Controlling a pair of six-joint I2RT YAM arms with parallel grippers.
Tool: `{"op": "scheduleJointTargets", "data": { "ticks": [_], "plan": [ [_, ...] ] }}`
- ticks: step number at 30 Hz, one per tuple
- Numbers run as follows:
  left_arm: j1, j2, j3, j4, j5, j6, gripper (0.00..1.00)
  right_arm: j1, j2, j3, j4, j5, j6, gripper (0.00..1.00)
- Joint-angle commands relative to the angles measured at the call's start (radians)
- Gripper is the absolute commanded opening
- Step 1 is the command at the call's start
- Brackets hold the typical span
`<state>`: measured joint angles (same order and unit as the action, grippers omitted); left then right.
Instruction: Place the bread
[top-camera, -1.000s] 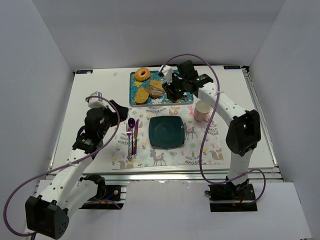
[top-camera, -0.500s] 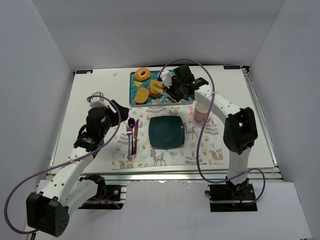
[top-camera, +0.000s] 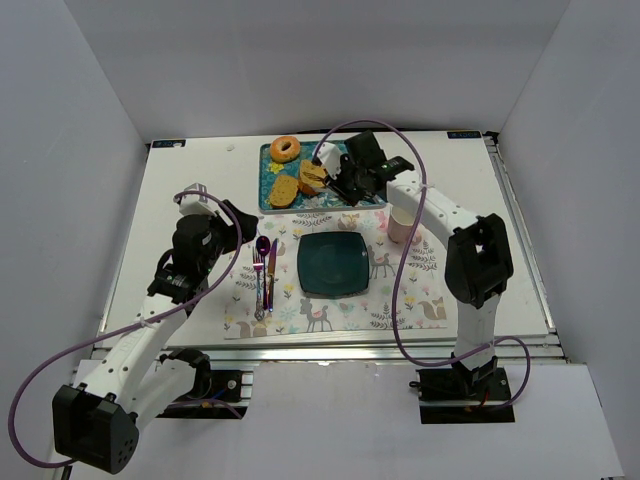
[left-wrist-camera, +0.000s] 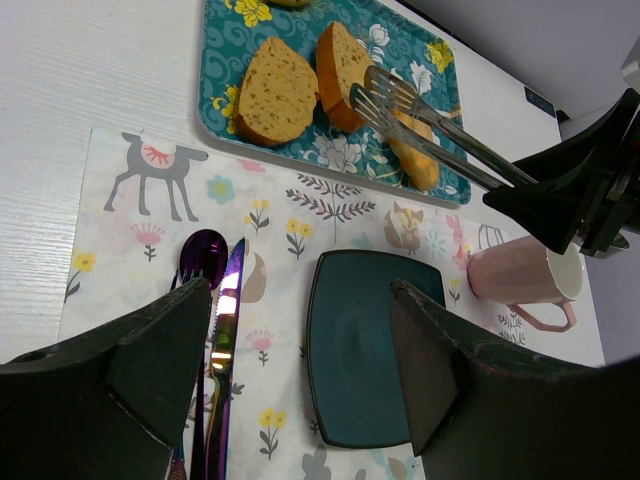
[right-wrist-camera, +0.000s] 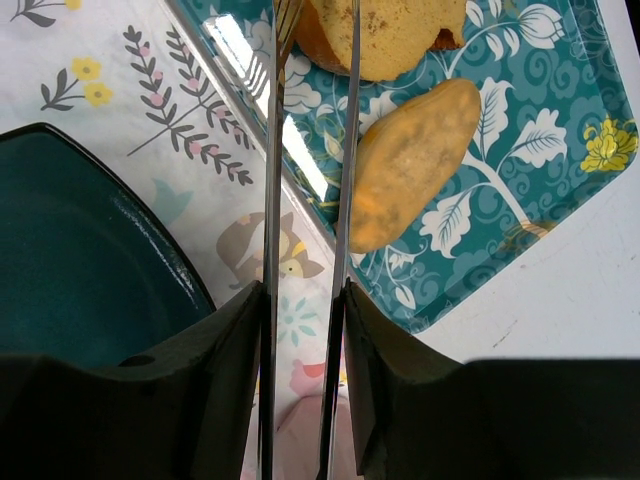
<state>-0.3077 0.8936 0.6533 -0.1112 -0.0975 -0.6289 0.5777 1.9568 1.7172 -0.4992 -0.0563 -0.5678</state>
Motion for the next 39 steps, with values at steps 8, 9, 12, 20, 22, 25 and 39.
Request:
{"op": "scheduleJointTargets", "data": {
  "ticks": [8, 9, 12, 20, 22, 25, 39],
  "plan": [
    [-0.002, -0.03, -0.014, 0.011, -0.014, -0.006, 0.81, 0.019, 0.013, 0.001, 0.014, 0.009, 0.002, 0.42],
    [-0.001, -0.035, -0.014, 0.013, -0.015, -0.006, 0.81, 0.019, 0.014, -0.002, 0.022, 0.021, -0.003, 0.43],
    [-0.001, -0.036, -0.014, 0.011, -0.016, -0.008, 0.81, 0.021, 0.027, 0.001, 0.033, 0.036, -0.004, 0.43],
    [-0.001, -0.038, -0.015, 0.01, -0.019, -0.008, 0.81, 0.024, 0.05, 0.005, 0.034, 0.052, -0.006, 0.44],
    [-0.001, -0.038, -0.017, 0.01, -0.019, -0.008, 0.81, 0.022, 0.05, -0.001, 0.037, 0.052, -0.013, 0.44],
    [-0.001, -0.038, -0.014, 0.015, -0.018, -0.008, 0.81, 0.024, 0.045, -0.008, 0.05, 0.052, -0.02, 0.43],
    [-0.001, -0.042, -0.011, 0.01, -0.022, -0.008, 0.81, 0.025, 0.034, -0.018, 0.053, 0.067, -0.017, 0.12]
  ]
}}
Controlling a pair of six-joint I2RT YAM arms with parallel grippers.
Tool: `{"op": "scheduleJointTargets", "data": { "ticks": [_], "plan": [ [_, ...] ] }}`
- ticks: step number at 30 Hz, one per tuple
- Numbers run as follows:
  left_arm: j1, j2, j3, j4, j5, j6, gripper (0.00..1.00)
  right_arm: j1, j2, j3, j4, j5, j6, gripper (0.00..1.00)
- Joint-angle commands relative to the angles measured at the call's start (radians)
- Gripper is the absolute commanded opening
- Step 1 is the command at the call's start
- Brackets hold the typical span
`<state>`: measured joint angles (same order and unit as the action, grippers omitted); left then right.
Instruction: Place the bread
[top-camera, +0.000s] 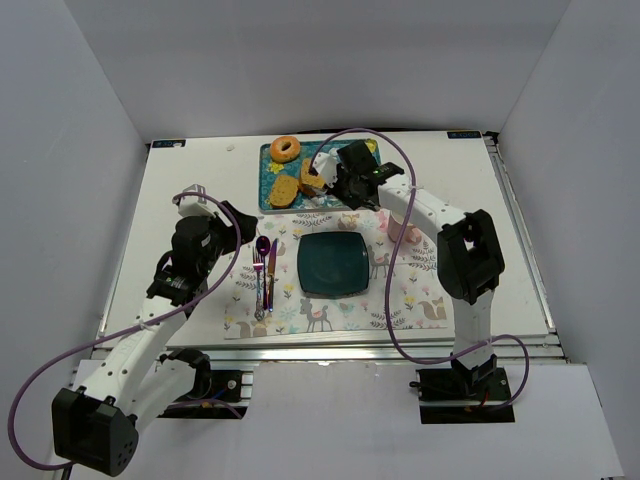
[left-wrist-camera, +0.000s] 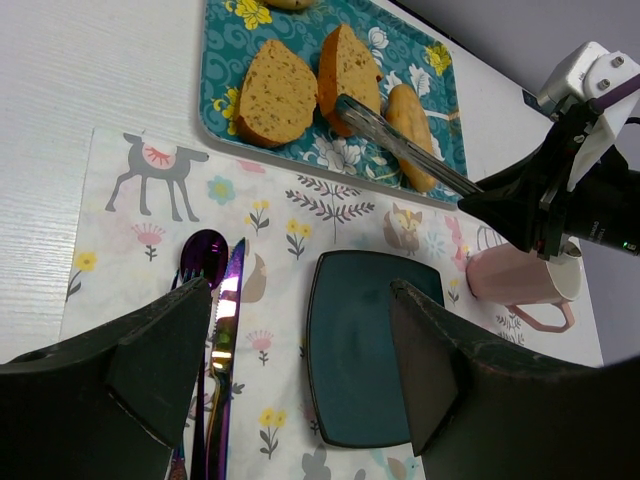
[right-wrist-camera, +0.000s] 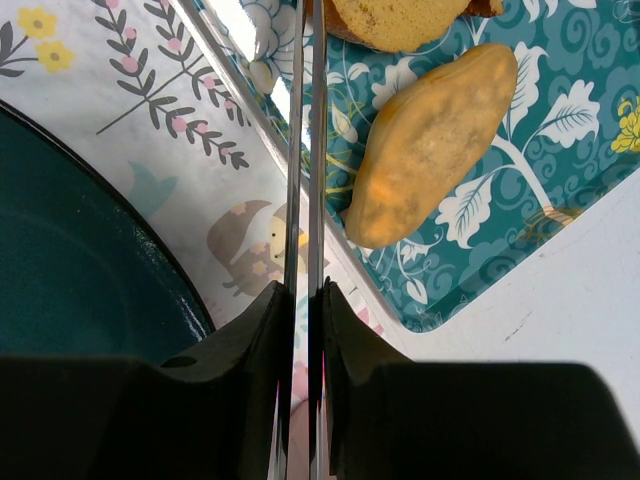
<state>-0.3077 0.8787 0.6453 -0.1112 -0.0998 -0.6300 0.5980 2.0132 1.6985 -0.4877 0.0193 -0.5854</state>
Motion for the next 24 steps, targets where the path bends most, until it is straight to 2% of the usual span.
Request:
{"op": "scheduleJointTargets", "data": {
  "ticks": [1, 5, 13, 21, 24],
  "plan": [
    [-0.001, -0.029, -0.003, 0.01, -0.02, -0.007, 0.81, 0.005, -0.036, 0.0, 0.04, -0.01, 0.004, 0.1],
    [-0.001, -0.032, -0.004, 0.01, -0.023, -0.008, 0.81, 0.005, -0.091, -0.022, 0.055, -0.054, 0.019, 0.06],
    [-0.001, -0.024, -0.004, 0.025, -0.014, -0.011, 0.81, 0.003, -0.208, -0.092, 0.06, -0.133, 0.029, 0.03],
    [-0.001, -0.02, -0.003, 0.031, -0.009, -0.008, 0.81, 0.003, -0.321, -0.238, 0.049, -0.193, 0.003, 0.03],
    [-0.002, -0.023, -0.006, 0.031, -0.014, -0.007, 0.81, 0.003, -0.44, -0.333, 0.015, -0.24, -0.034, 0.02]
  ]
}}
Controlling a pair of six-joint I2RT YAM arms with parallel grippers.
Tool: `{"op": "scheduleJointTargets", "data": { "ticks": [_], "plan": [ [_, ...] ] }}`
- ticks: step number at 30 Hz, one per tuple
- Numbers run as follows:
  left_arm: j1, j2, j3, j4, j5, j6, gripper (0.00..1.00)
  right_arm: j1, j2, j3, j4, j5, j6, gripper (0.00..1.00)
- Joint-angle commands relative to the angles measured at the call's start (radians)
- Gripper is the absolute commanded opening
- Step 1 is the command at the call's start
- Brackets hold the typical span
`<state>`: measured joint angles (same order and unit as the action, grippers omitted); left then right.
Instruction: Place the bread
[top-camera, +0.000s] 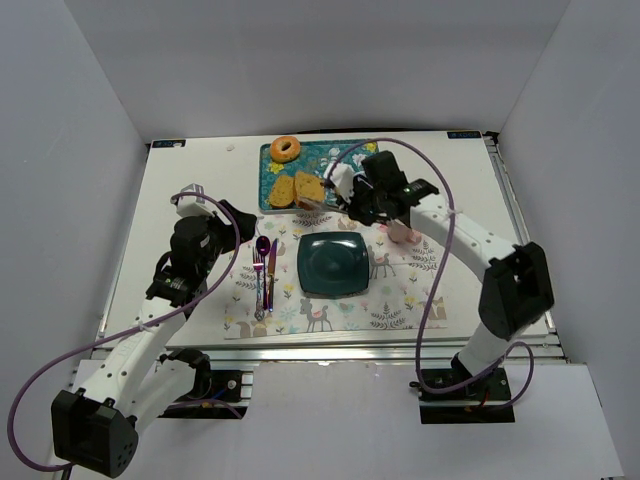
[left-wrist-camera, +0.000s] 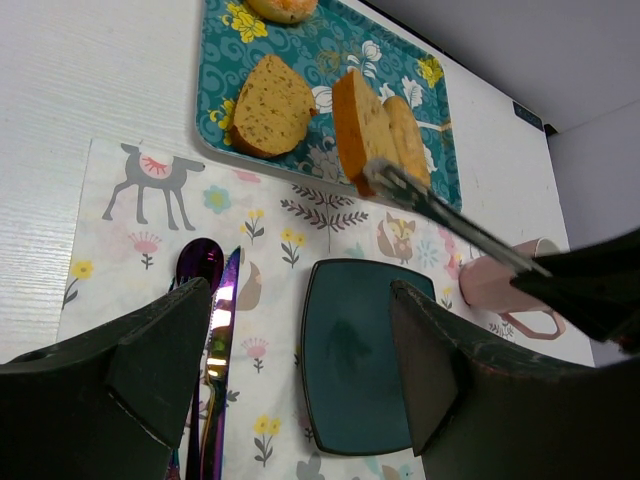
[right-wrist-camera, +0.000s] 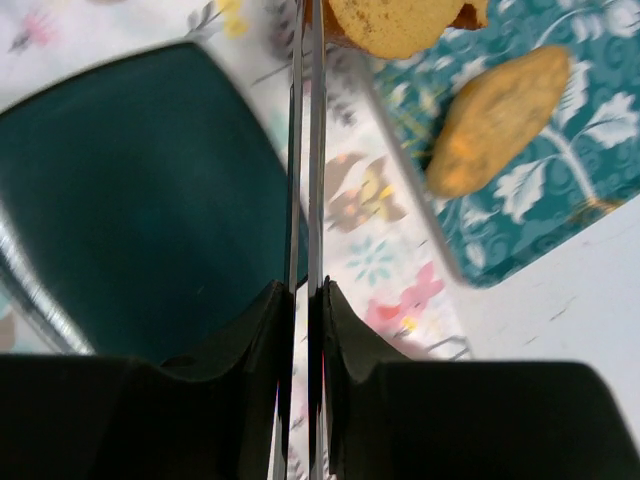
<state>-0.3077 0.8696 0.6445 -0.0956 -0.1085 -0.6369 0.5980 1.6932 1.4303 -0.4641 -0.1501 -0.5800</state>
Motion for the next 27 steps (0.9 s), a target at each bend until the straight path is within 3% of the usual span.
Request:
{"op": "scheduleJointTargets", "data": {
  "ticks": [1, 9, 19, 24, 27],
  "plan": [
    [-0.001, -0.014, -0.006, 0.019, -0.005, 0.0, 0.81, 0.005, -0.151, -0.095, -0.016, -0.084, -0.049, 0.02],
    [-0.002, -0.014, -0.034, 0.048, 0.006, -0.007, 0.81, 0.005, -0.487, -0.385, -0.142, -0.158, -0.162, 0.03],
    [-0.001, 0.006, -0.025, 0.059, 0.029, -0.003, 0.81, 0.006, -0.547, -0.538, -0.146, -0.132, -0.167, 0.09],
    [-0.001, -0.018, -0.032, 0.048, 0.02, -0.006, 0.81, 0.006, -0.549, -0.524, -0.168, -0.149, -0.178, 0.28],
    [-0.001, -0.038, -0.049, 0.048, 0.012, -0.017, 0.81, 0.006, -0.566, -0.504, -0.186, -0.186, -0.178, 0.33]
  ]
}}
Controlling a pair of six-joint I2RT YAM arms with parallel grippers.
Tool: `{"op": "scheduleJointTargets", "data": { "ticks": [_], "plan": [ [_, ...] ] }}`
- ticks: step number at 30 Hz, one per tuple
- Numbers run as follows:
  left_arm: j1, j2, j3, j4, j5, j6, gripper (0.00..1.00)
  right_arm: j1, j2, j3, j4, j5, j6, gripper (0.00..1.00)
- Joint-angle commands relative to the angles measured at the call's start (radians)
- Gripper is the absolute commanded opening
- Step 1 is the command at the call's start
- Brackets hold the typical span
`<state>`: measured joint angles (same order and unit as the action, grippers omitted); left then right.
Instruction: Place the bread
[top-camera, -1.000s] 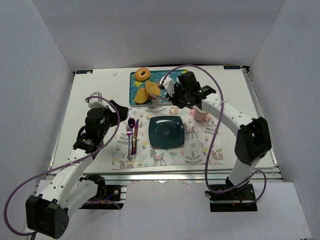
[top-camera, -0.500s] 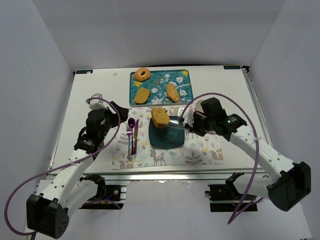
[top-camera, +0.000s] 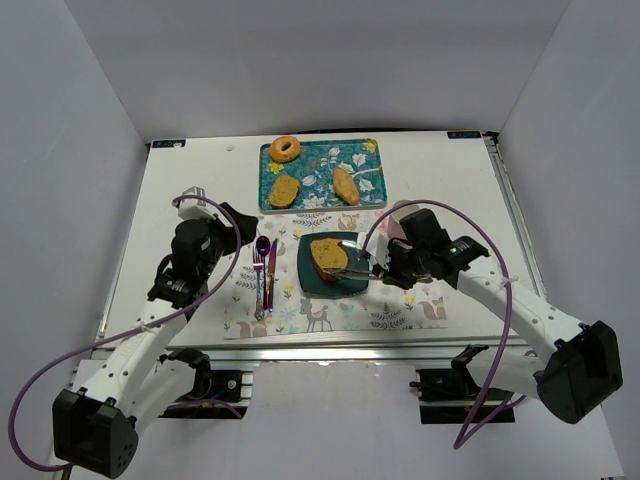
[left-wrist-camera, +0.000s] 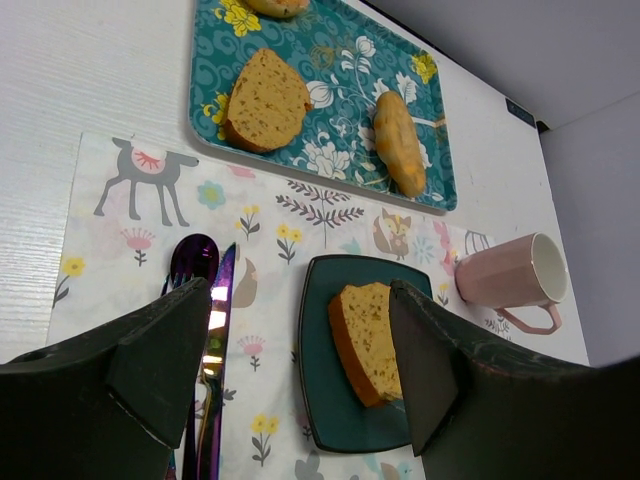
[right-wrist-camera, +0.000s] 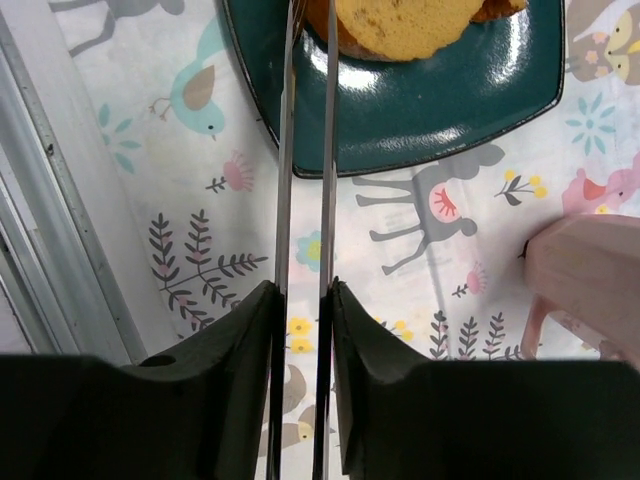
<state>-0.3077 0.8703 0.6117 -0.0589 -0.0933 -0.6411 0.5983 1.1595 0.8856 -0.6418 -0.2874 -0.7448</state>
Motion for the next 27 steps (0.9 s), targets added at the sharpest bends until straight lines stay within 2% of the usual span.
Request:
{"op": "scheduleJointTargets", "data": {
  "ticks": [1, 16, 19, 23, 27],
  "plan": [
    [-0.001, -0.051, -0.02, 0.01, -0.006, -0.017, 0.81, 0.006, -0.037, 0.05, -0.013, -0.068, -0.016, 0.34],
    [-0.001, -0.06, -0.02, 0.005, -0.006, -0.019, 0.81, 0.006, -0.044, 0.147, -0.027, -0.141, 0.016, 0.39],
    [-0.001, -0.06, -0.021, 0.005, -0.005, -0.02, 0.81, 0.006, -0.02, 0.157, 0.033, -0.13, 0.056, 0.38],
    [-0.001, -0.06, -0.021, 0.008, -0.002, -0.023, 0.8, 0.009, 0.102, 0.213, 0.152, -0.061, 0.071, 0.31],
    [-0.001, -0.06, -0.013, -0.007, 0.0, -0.022, 0.8, 0.006, 0.291, 0.372, 0.229, 0.0, 0.125, 0.21]
  ]
}}
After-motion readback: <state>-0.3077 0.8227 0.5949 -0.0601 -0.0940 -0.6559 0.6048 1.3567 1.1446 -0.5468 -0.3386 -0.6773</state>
